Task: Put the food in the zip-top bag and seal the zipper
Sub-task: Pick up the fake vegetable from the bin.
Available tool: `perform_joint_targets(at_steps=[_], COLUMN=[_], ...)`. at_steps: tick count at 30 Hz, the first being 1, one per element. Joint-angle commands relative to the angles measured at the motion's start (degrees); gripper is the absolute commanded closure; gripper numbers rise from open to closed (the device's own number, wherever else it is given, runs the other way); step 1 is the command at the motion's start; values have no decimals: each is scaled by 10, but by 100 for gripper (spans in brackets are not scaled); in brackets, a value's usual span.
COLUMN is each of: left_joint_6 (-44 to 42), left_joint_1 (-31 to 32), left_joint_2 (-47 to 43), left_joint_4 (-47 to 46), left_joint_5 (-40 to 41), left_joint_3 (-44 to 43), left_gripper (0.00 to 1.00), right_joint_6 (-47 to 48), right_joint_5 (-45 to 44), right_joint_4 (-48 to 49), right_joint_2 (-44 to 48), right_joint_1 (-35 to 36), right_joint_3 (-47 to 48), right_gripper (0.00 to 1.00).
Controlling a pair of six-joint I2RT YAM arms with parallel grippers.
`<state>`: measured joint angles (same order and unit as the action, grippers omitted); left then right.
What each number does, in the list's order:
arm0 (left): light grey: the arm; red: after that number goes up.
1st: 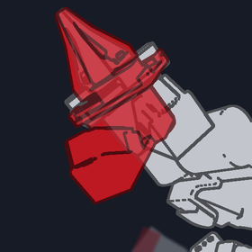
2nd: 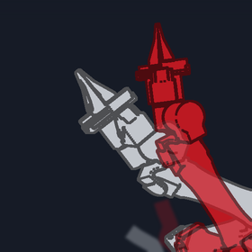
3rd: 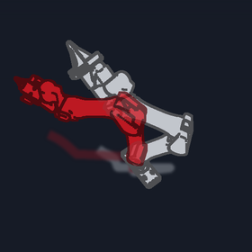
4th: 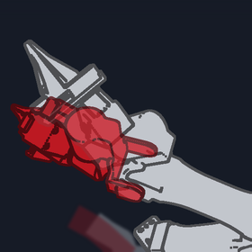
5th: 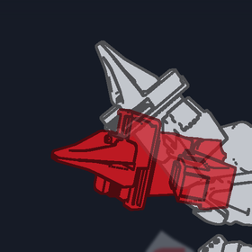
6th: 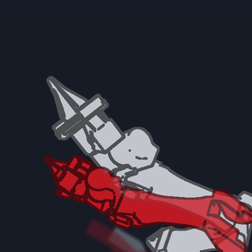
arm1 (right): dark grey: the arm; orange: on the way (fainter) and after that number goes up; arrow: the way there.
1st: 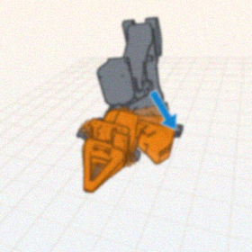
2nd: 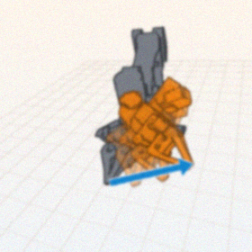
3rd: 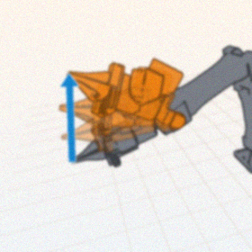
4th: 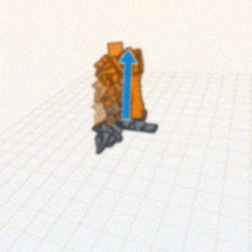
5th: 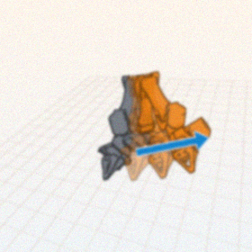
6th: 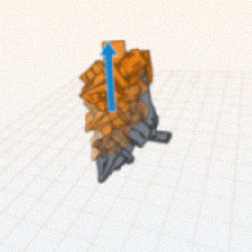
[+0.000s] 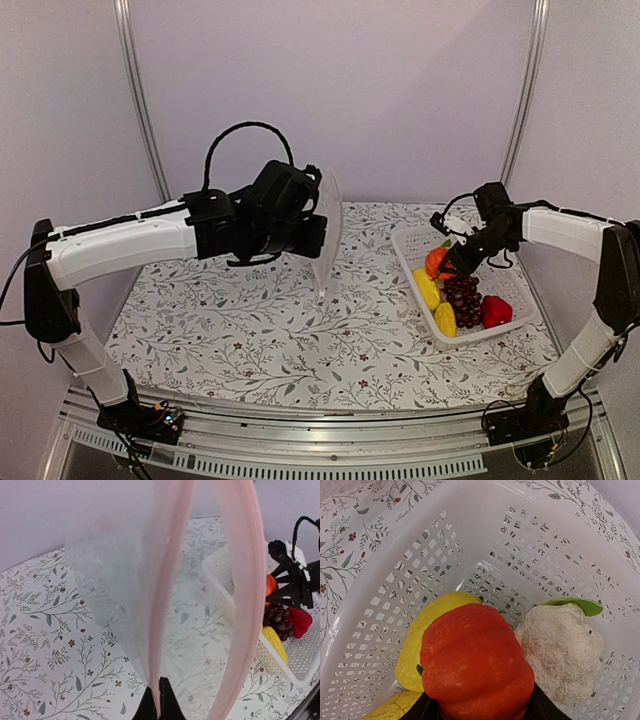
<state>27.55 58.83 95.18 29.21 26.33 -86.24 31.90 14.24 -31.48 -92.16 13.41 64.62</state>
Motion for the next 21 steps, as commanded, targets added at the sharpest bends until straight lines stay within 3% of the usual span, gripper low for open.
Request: perform_joint_targets(at_steps=[1, 12, 21], left_joint_6=[-7, -8, -3], left_joint_1=[-1, -1, -1], left_joint_2=[12, 46, 74], left_joint_4=[-13, -21, -28], left_joint_5=[-4, -27, -57], left_joint_3=[1, -33, -83], left_gripper=[100, 100, 100], right_joint_6=[-17, -82, -166], right_joint_5=[28, 287, 374], right_joint_4=[-28, -54, 14], right_joint_2=[65, 192, 171], right_joint_1=[-2, 23, 114], right_joint_3=[13, 72, 145], right_gripper=[78, 87, 88])
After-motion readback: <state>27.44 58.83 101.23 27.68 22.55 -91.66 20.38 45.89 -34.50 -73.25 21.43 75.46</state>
